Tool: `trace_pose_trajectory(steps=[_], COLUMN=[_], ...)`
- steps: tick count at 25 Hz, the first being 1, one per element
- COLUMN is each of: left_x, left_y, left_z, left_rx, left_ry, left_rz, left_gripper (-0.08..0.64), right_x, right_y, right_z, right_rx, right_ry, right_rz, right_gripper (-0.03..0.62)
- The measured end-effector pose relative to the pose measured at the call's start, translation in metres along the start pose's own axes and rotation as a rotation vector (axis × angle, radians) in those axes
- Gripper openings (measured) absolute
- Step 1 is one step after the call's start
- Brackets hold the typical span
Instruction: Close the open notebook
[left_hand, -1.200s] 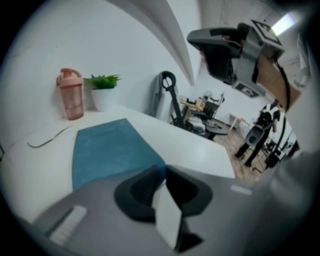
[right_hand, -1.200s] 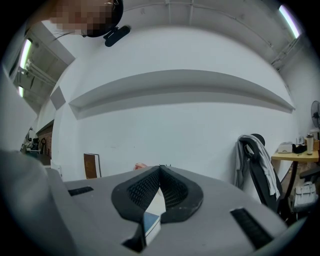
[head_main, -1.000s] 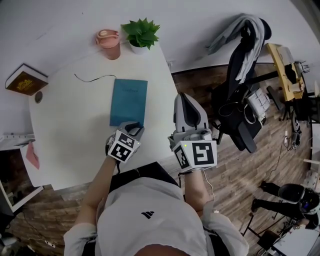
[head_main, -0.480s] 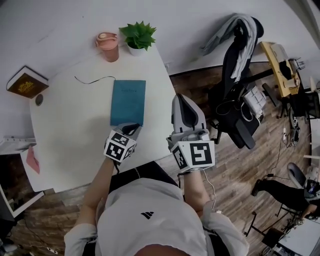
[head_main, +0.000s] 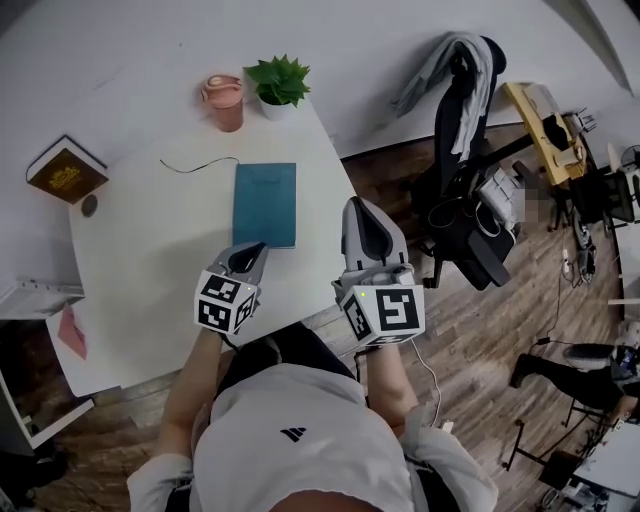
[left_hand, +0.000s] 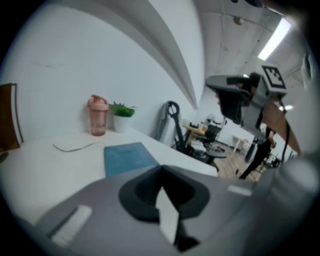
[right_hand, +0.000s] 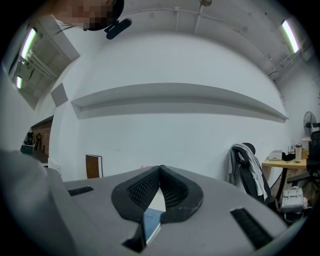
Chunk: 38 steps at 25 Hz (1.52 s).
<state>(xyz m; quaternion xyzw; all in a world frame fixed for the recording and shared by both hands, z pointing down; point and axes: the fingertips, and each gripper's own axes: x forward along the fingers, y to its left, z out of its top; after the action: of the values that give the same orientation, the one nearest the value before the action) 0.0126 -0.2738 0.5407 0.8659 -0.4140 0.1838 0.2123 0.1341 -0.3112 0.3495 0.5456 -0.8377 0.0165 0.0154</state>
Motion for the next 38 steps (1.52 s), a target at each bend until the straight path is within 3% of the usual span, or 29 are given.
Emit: trace_pose_trajectory(steps=[13,24,38], left_x=[-0.103,-0.175,-0.258], left_y=[0.01,0.005,0.009], left_z=[0.049,0.075,0.103], left_rx=[0.026,0.046,0.156], left_ry=[-0.249,-0.409,-0.582], left_rz=[0.103,0.155,0.323], left_gripper=[0.008,0.008,0.009], right_x=[-0.041,-0.077,-0.115], right_y=[0.04,0.063,0.09], right_z=[0.015,0.03,0.05], right_rx=[-0.031,-0.048,-0.074], right_ry=[-0.023,-0.056,-0.1], right_rz=[-0.035,-0.065,-0.087], right_gripper=[-0.006,-0.006,-0.006])
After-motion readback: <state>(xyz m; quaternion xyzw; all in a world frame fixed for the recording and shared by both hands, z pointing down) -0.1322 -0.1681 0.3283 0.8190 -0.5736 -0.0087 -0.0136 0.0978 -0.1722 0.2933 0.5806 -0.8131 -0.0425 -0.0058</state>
